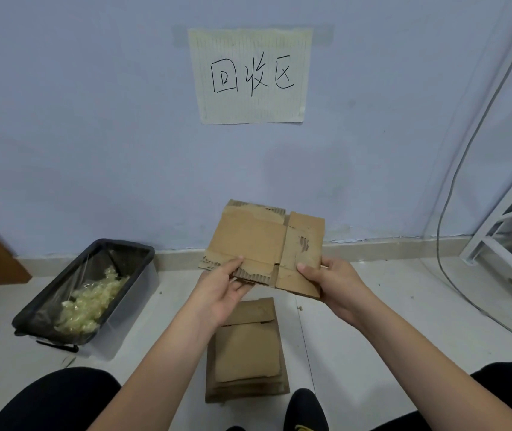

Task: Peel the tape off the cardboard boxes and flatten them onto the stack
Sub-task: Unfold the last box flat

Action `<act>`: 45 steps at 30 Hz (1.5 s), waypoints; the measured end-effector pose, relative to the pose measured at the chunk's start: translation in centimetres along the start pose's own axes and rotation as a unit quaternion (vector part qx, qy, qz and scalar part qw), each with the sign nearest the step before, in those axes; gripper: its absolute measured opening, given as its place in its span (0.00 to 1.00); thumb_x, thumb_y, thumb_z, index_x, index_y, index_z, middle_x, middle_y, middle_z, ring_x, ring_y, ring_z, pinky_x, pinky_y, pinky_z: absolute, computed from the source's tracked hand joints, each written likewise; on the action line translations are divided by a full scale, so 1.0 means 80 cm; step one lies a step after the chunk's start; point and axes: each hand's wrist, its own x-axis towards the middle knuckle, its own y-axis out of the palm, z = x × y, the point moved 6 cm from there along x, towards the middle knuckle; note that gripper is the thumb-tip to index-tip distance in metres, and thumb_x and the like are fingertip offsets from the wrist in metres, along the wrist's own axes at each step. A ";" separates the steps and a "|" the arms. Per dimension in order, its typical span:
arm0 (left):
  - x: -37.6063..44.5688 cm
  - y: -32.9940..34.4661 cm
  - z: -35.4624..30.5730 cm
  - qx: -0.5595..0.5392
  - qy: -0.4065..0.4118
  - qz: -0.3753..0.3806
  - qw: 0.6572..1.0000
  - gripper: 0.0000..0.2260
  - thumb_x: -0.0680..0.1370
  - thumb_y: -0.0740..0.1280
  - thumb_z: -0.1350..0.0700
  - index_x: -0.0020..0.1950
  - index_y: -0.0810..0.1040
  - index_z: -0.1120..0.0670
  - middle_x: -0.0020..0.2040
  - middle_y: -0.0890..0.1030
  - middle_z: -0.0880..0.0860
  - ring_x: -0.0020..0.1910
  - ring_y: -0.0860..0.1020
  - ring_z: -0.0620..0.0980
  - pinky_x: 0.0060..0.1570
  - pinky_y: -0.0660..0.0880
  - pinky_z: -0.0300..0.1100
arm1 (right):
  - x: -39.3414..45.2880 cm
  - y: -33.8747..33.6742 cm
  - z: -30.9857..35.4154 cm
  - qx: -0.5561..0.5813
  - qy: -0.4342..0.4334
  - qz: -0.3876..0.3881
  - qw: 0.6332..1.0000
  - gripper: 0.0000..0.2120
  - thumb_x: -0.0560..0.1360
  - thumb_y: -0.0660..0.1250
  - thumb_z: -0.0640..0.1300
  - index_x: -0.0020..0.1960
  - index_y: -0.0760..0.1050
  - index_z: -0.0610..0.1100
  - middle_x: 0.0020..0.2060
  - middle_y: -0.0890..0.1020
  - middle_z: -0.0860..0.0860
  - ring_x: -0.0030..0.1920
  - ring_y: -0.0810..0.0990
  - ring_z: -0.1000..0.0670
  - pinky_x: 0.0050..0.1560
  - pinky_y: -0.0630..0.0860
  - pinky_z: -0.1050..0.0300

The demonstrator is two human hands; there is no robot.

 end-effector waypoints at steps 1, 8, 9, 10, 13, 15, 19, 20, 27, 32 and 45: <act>0.003 -0.013 -0.010 0.060 0.034 -0.038 0.997 0.22 0.79 0.71 0.64 0.72 0.72 0.59 0.58 0.83 0.60 0.54 0.83 0.57 0.47 0.81 0.48 | 0.001 -0.006 0.006 -0.013 -0.020 -0.013 1.000 0.13 0.78 0.70 0.37 0.62 0.78 0.36 0.52 0.86 0.43 0.52 0.86 0.45 0.53 0.82 0.49; -0.013 -0.005 -0.076 0.539 0.286 -0.035 0.792 0.48 0.72 0.78 0.44 0.83 0.50 0.45 0.81 0.59 0.45 0.79 0.60 0.49 0.76 0.62 0.51 | -0.016 -0.024 0.053 -0.189 -0.134 -0.018 0.973 0.05 0.76 0.72 0.42 0.50 0.83 0.41 0.42 0.87 0.45 0.43 0.87 0.47 0.46 0.82 0.56; -0.012 -0.003 -0.070 0.532 0.246 -0.002 0.811 0.46 0.72 0.78 0.44 0.83 0.54 0.44 0.79 0.64 0.44 0.76 0.66 0.48 0.73 0.65 0.50 | -0.018 -0.020 0.055 -0.191 -0.138 -0.008 0.972 0.05 0.76 0.73 0.42 0.49 0.84 0.41 0.42 0.87 0.45 0.44 0.87 0.47 0.47 0.81 0.55; -0.010 -0.003 -0.062 0.531 0.203 0.029 0.822 0.42 0.72 0.78 0.44 0.81 0.61 0.45 0.75 0.71 0.44 0.71 0.72 0.47 0.70 0.70 0.48 | -0.019 -0.018 0.055 -0.187 -0.143 -0.002 0.972 0.06 0.76 0.73 0.43 0.49 0.84 0.41 0.43 0.87 0.45 0.44 0.87 0.47 0.48 0.81 0.54; -0.005 -0.007 -0.037 0.480 0.097 0.121 0.864 0.17 0.75 0.76 0.53 0.63 0.82 0.54 0.57 0.86 0.51 0.56 0.85 0.51 0.57 0.81 0.46 | -0.017 -0.023 0.055 -0.144 -0.156 -0.034 0.977 0.10 0.75 0.74 0.47 0.49 0.84 0.40 0.45 0.87 0.44 0.44 0.85 0.50 0.46 0.80 0.54; -0.001 -0.008 -0.032 0.403 0.084 0.128 0.902 0.11 0.77 0.75 0.57 0.58 0.84 0.58 0.53 0.87 0.55 0.53 0.86 0.54 0.52 0.82 0.46 | -0.012 -0.030 0.049 -0.032 -0.124 -0.034 0.991 0.13 0.77 0.72 0.47 0.54 0.82 0.38 0.51 0.86 0.42 0.47 0.85 0.48 0.49 0.80 0.53; 0.000 -0.006 -0.034 0.288 0.092 0.095 0.948 0.09 0.78 0.73 0.59 0.57 0.83 0.60 0.52 0.87 0.56 0.47 0.87 0.51 0.39 0.82 0.40 | -0.012 -0.014 0.033 0.023 -0.034 0.060 0.997 0.13 0.80 0.67 0.43 0.58 0.81 0.35 0.53 0.85 0.42 0.50 0.85 0.44 0.51 0.82 0.52; 0.000 -0.006 -0.030 0.272 0.084 0.091 0.954 0.09 0.78 0.73 0.59 0.57 0.83 0.60 0.52 0.87 0.57 0.47 0.87 0.51 0.40 0.82 0.40 | -0.012 -0.010 0.029 0.005 -0.029 0.066 0.997 0.12 0.80 0.66 0.43 0.57 0.81 0.36 0.52 0.86 0.43 0.48 0.84 0.46 0.50 0.81 0.53; 0.014 -0.007 -0.003 0.196 0.040 0.080 0.977 0.12 0.79 0.71 0.58 0.60 0.82 0.61 0.54 0.86 0.58 0.53 0.85 0.54 0.52 0.81 0.47 | -0.001 -0.011 0.021 0.007 -0.041 0.044 0.998 0.14 0.81 0.65 0.49 0.56 0.82 0.39 0.50 0.86 0.47 0.46 0.84 0.51 0.48 0.80 0.54; 0.048 -0.037 0.012 0.236 0.038 0.034 0.970 0.11 0.83 0.66 0.60 0.64 0.79 0.63 0.56 0.85 0.59 0.56 0.84 0.57 0.50 0.81 0.48 | 0.016 -0.003 -0.031 -0.143 -0.023 -0.011 0.989 0.06 0.78 0.71 0.41 0.52 0.82 0.38 0.45 0.87 0.44 0.37 0.84 0.52 0.34 0.77 0.59; 0.134 -0.163 0.074 0.514 0.021 -0.171 0.840 0.06 0.74 0.75 0.64 0.45 0.79 0.61 0.45 0.82 0.58 0.47 0.81 0.56 0.50 0.83 0.51 | 0.111 0.015 -0.190 -0.329 0.055 -0.129 0.934 0.12 0.74 0.74 0.39 0.37 0.72 0.41 0.38 0.78 0.46 0.43 0.77 0.47 0.49 0.77 0.53</act>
